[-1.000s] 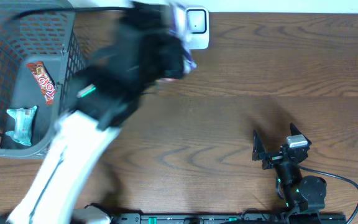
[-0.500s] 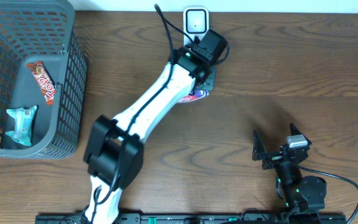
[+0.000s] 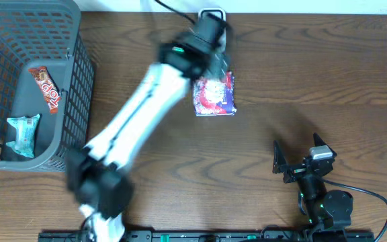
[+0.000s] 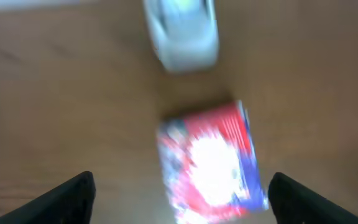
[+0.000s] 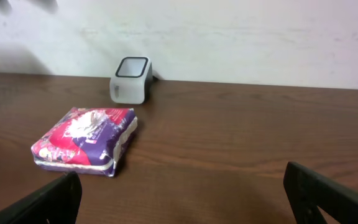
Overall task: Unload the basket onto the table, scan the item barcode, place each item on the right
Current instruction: 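Lift the wipes pack out and place it on the table near the scanner, then return the left gripper to the basket and grasp the red Tora bar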
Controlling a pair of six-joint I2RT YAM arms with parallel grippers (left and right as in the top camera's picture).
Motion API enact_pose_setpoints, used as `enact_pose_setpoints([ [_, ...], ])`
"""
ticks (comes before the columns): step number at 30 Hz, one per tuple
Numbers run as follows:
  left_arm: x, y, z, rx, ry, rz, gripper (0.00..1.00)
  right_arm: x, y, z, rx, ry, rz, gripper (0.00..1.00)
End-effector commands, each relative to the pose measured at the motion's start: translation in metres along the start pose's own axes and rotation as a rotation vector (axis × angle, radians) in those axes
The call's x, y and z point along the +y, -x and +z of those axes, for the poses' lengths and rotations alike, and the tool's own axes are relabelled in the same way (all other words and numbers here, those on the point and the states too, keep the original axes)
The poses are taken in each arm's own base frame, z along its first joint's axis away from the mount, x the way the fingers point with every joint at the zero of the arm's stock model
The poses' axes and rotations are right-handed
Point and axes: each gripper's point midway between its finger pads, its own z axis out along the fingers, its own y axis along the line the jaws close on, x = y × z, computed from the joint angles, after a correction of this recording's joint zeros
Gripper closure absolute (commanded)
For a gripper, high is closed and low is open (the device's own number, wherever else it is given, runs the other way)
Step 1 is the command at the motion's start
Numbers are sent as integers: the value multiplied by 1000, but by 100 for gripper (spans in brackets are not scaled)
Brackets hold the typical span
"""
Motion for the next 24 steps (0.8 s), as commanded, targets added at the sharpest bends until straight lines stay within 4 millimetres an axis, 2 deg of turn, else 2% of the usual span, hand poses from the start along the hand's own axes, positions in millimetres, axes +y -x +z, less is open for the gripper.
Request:
enact_pose_setpoints([
  [1,99,82,-127,-364,191,-161,7,0,-1,0,1,0,3,1],
  [4,165,96,-189,-511,266,-318,7,0,-1,0,1,-1,3,1],
  [7,240,86,-246,-617,393,-495,7,0,-1,0,1,0,3,1],
  [9,281,70,-268,-633,486,-579,7,0,-1,0,1,0,3,1],
  [11,317,49,-279,-610,580,-649,7,0,-1,0,1,0,2,1],
  [13,346,27,-277,-562,649,-722,7,0,-1,0,1,0,3,1],
  [16,370,3,-251,-462,702,-761,7,0,-1,0,1,-1,3,1],
  [24,407,-50,-149,-119,754,-647,7,0,-1,0,1,0,3,1],
])
